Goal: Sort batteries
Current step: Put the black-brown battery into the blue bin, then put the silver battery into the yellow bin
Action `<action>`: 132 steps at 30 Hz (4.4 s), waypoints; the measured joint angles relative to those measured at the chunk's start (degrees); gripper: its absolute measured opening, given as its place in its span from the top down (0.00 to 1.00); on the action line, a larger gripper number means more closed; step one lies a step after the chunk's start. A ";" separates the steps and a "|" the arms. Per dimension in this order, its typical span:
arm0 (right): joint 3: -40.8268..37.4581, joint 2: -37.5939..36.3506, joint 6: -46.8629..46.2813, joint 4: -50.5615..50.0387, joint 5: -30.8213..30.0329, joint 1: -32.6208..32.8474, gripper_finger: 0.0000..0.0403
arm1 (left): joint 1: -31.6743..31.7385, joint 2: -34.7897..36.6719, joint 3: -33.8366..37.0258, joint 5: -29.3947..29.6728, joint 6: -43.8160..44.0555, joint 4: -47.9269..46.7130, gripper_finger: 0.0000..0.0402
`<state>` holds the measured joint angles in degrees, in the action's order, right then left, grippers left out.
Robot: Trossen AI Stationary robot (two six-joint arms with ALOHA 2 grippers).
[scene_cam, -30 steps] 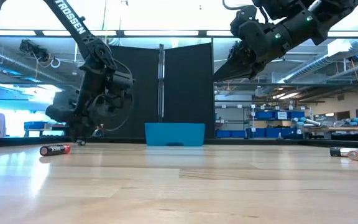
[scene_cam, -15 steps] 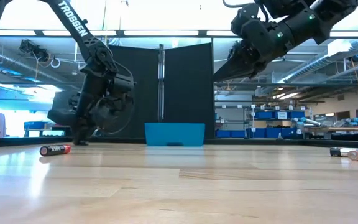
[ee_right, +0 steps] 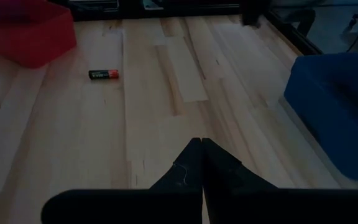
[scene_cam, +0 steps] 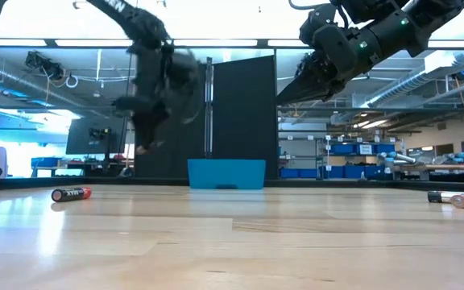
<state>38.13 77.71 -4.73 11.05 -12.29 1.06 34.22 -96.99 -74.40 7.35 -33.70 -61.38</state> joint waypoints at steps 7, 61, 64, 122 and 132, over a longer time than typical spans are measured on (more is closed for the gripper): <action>0.00 0.00 -0.02 0.17 0.00 -0.03 0.98 | -0.92 -2.38 -15.01 -3.23 3.09 0.35 0.90; 0.00 0.00 -0.82 -0.88 -0.02 -0.07 0.98 | 1.83 -35.36 -44.71 -6.80 -0.92 -2.31 0.75; 0.00 0.00 -1.14 -0.87 -0.02 -0.07 0.98 | 0.79 -31.38 -44.71 -7.38 -1.88 0.43 0.83; 7.20 -0.02 -56.80 -61.23 4.61 15.98 0.70 | -25.88 26.03 54.06 -9.30 26.21 111.27 0.98; -0.31 0.00 -55.63 -55.02 6.24 13.65 0.61 | -25.88 26.01 54.06 -9.30 26.32 111.16 0.98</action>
<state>37.82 77.71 -60.37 -43.97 -6.06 14.71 8.34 -70.98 -20.34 -1.96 -7.37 49.78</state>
